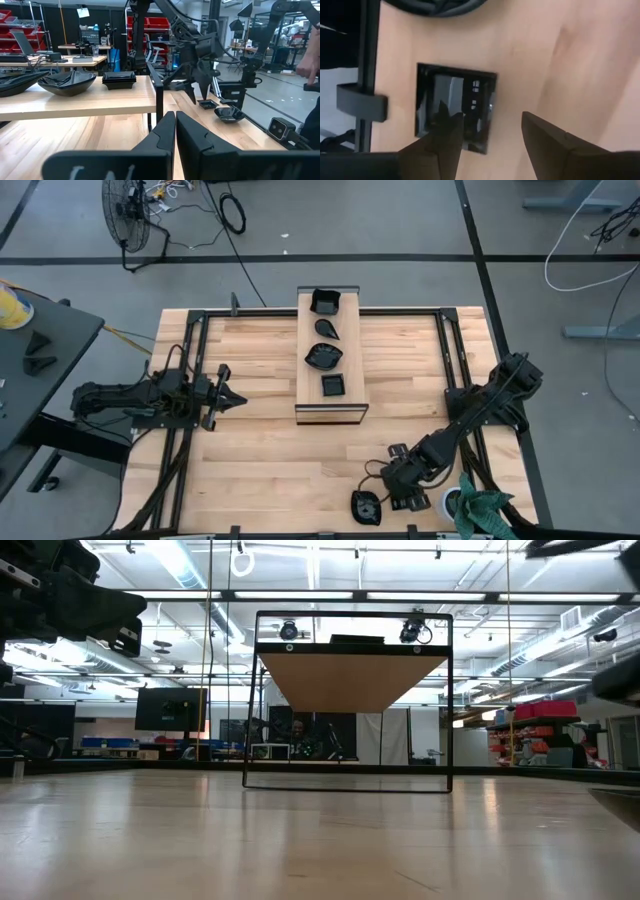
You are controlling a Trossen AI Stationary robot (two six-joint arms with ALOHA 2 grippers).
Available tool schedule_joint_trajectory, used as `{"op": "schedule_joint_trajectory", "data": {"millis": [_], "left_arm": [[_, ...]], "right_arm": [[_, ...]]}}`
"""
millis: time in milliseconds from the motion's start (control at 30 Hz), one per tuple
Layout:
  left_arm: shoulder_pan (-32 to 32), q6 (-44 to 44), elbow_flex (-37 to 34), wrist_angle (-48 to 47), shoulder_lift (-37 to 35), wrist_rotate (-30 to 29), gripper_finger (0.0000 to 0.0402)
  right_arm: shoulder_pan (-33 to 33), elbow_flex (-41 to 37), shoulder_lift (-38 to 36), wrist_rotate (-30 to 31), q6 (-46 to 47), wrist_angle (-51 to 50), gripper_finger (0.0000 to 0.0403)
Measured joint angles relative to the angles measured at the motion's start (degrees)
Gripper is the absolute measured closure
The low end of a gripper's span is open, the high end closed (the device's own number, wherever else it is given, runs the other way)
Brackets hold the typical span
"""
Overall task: Pick & Place Mini shaped plates
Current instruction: Stack the square plate on top of the square plate on the shelf
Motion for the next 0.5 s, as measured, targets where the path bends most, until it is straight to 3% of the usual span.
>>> {"op": "schedule_joint_trajectory", "data": {"millis": [500], "left_arm": [[0.02,-0.01,-0.01,-0.02,0.00,0.00,0.0383]], "right_arm": [[1.98,0.07,3.96,0.20,3.11,4.62,0.0202]]}}
